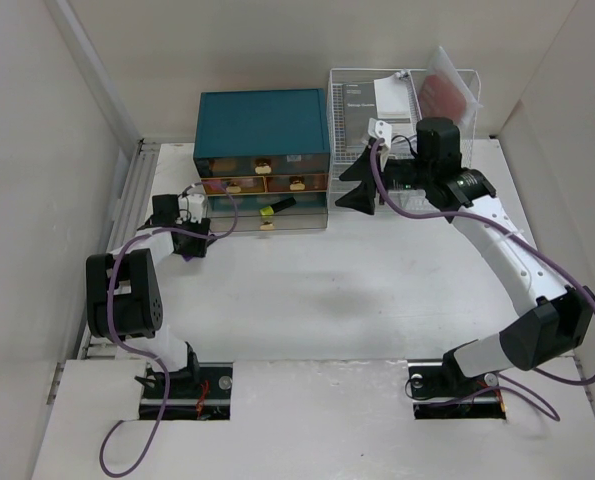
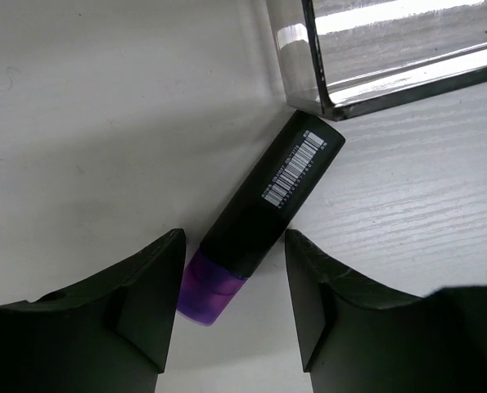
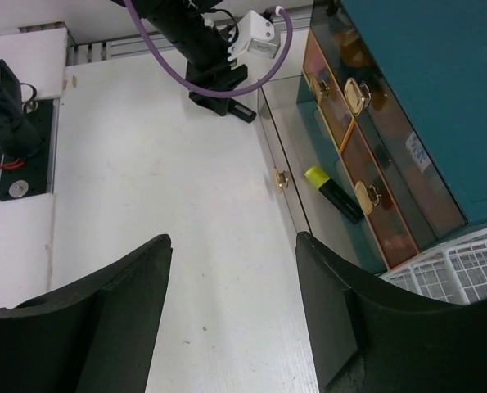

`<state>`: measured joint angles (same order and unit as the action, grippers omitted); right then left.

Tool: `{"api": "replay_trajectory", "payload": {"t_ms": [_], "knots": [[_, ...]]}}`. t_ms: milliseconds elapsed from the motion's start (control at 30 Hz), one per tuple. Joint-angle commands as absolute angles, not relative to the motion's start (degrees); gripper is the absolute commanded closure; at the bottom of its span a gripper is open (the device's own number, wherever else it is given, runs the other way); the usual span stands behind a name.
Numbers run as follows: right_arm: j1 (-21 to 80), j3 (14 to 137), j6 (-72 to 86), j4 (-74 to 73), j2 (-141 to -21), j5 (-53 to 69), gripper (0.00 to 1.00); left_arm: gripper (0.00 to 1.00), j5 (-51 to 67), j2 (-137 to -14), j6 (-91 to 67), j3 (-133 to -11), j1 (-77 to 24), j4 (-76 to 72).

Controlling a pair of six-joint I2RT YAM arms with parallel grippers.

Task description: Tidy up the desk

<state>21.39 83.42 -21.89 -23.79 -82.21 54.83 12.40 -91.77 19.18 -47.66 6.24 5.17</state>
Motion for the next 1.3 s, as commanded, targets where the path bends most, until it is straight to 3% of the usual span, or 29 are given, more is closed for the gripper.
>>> {"api": "replay_trajectory", "payload": {"t_ms": [0, 400, 667, 1267], "knots": [[21.1, 83.1, -22.8, -22.6, -80.9, 58.1, 0.32, 0.52, 13.9, -92.5, 20.4, -48.7, 6.6, 6.6], [20.6, 83.1, -22.8, -22.1, -80.9, 58.6, 0.32, 0.71, 15.5, -91.8, 20.9, -48.7, 6.6, 8.3], [20.6, 83.1, -22.8, -22.1, -80.9, 59.2, 0.31, 0.99, 16.0, -88.8, 20.9, -48.2, 6.1, 8.3], [20.6, 82.6, -22.8, -21.5, -81.9, 59.7, 0.29, 1.00, 17.1, -77.7, 19.2, -50.6, 2.4, 11.2]]}}
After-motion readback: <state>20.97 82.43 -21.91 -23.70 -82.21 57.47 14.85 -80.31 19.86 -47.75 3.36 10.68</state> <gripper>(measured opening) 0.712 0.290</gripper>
